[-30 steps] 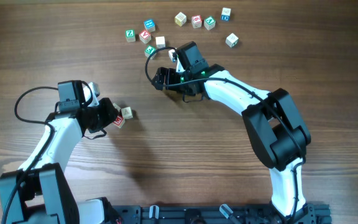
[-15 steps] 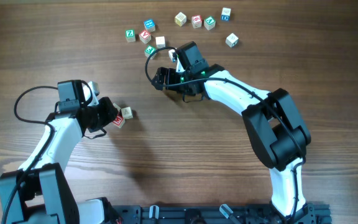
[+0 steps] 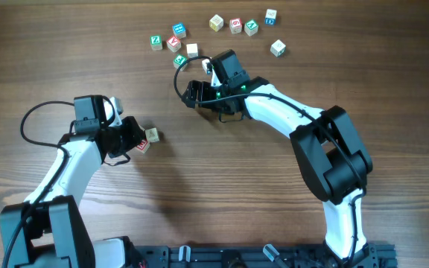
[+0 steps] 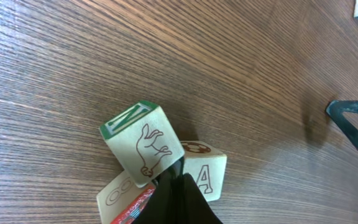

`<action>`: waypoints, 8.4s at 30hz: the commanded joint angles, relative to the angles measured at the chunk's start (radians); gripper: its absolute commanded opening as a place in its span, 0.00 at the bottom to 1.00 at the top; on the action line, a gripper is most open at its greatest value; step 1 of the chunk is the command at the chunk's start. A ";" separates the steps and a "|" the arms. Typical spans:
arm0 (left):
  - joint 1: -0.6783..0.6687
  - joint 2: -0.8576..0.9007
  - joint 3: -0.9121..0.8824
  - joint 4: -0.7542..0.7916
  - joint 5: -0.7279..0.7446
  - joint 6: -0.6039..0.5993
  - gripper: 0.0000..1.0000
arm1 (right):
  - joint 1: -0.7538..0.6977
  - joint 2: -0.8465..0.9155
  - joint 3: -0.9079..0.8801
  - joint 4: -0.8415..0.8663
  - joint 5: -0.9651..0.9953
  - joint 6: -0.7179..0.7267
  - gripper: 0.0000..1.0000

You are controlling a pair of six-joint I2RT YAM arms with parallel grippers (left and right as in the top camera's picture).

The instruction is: Form a circle

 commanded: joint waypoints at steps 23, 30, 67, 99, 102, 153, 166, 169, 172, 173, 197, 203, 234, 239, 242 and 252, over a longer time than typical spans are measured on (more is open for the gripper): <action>-0.002 0.028 0.004 0.000 -0.024 -0.010 0.04 | -0.018 0.070 -0.053 -0.037 0.099 0.010 0.99; -0.002 0.028 0.004 -0.001 -0.035 -0.010 0.04 | -0.018 0.070 -0.053 -0.038 0.099 0.010 1.00; -0.002 0.028 0.004 -0.016 -0.036 -0.029 0.04 | -0.018 0.070 -0.053 -0.037 0.100 0.010 0.99; -0.002 0.021 0.008 -0.002 -0.020 -0.029 0.04 | -0.018 0.070 -0.053 -0.038 0.103 0.010 1.00; -0.002 0.021 0.008 0.000 -0.014 -0.029 0.04 | -0.018 0.070 -0.053 -0.037 0.103 0.010 0.99; -0.009 -0.183 -0.064 -0.280 -0.208 -0.024 0.04 | -0.018 0.070 -0.053 -0.036 0.103 0.014 1.00; -0.085 -0.135 -0.100 -0.195 -0.242 0.024 0.04 | -0.019 0.070 -0.053 -0.036 0.103 0.014 0.99; -0.085 -0.135 -0.101 -0.190 -0.242 0.024 0.04 | -0.019 0.070 -0.053 -0.036 0.103 0.014 1.00; -0.085 -0.131 -0.105 -0.165 -0.242 0.024 0.04 | -0.018 0.070 -0.053 -0.036 0.103 0.014 0.99; -0.085 -0.126 -0.112 -0.151 -0.242 0.024 0.04 | -0.019 0.070 -0.053 -0.036 0.103 0.014 0.99; -0.085 -0.109 -0.115 -0.135 -0.185 0.026 0.04 | -0.019 0.070 -0.053 -0.036 0.103 0.014 0.99; -0.085 -0.109 -0.115 -0.130 -0.185 0.025 0.04 | -0.019 0.070 -0.053 -0.037 0.103 0.014 0.99; -0.085 -0.109 -0.115 -0.123 -0.227 0.024 0.04 | -0.019 0.070 -0.053 -0.037 0.103 0.014 1.00; -0.085 -0.109 -0.115 -0.122 -0.227 0.025 0.04 | -0.018 0.070 -0.053 -0.037 0.103 0.014 0.99; -0.085 -0.109 -0.115 -0.120 -0.227 0.025 0.04 | -0.018 0.070 -0.053 -0.037 0.103 0.014 0.99; -0.085 -0.109 -0.115 -0.105 -0.227 0.025 0.04 | -0.019 0.070 -0.053 -0.037 0.103 0.014 1.00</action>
